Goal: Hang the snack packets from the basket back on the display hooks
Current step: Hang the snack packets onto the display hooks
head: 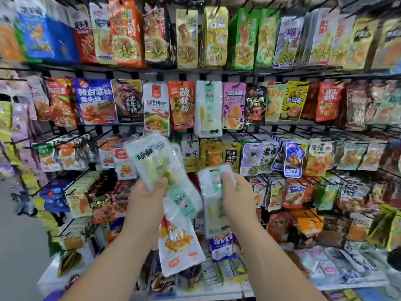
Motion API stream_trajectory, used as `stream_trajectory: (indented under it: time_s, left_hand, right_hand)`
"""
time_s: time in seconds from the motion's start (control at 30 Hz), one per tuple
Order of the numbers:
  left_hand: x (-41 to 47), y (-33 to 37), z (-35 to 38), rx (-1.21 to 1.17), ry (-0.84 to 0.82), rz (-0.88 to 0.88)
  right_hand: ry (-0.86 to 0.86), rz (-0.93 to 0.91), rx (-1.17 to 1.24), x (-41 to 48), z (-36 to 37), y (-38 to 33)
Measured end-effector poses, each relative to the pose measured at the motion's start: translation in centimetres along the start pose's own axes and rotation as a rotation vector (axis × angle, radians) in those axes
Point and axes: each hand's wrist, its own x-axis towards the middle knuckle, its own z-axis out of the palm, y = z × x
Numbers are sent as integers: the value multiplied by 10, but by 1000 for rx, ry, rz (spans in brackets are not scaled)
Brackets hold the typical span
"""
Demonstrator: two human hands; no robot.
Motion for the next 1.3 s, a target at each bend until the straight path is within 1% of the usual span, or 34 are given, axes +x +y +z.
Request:
stream_trajectory:
  time_s: [0.13, 0.23, 0.3, 0.47, 0.53, 0.63, 0.73, 0.8, 0.9, 1.07, 1.17, 1.3]
  left_hand:
    - [34, 8, 1, -3, -11, 25]
    - [63, 15, 4, -24, -46, 22]
    - [79, 21, 8, -33, -67, 28]
    - [110, 27, 18, -48, -77, 33]
    - [120, 29, 21, -52, -95, 32]
    - [135, 28, 20, -59, -105, 42]
    - [147, 25, 16, -64, -115, 48]
    - [151, 23, 13, -65, -122, 44]
    - [158, 19, 11, -88, -108, 34]
    - [162, 16, 12, -102, -96, 15]
    - [163, 14, 14, -89, -99, 14]
    - [163, 15, 15, -104, -114, 11]
  right_hand:
    - [56, -51, 67, 47, 5, -29]
    - [95, -107, 34, 82, 6, -54]
    - [83, -136, 31, 107, 9, -70]
    - [118, -224, -12, 167, 27, -101]
    - [113, -234, -23, 184, 35, -113]
    - [105, -205, -15, 213, 49, -122]
    - [133, -145, 58, 237, 62, -124]
    - [159, -114, 67, 247, 66, -122]
    - [152, -75, 85, 257, 72, -117]
    - [185, -82, 57, 265, 79, -104]
    - [198, -83, 6, 269, 79, -106]
    - [260, -57, -116, 281, 77, -105]
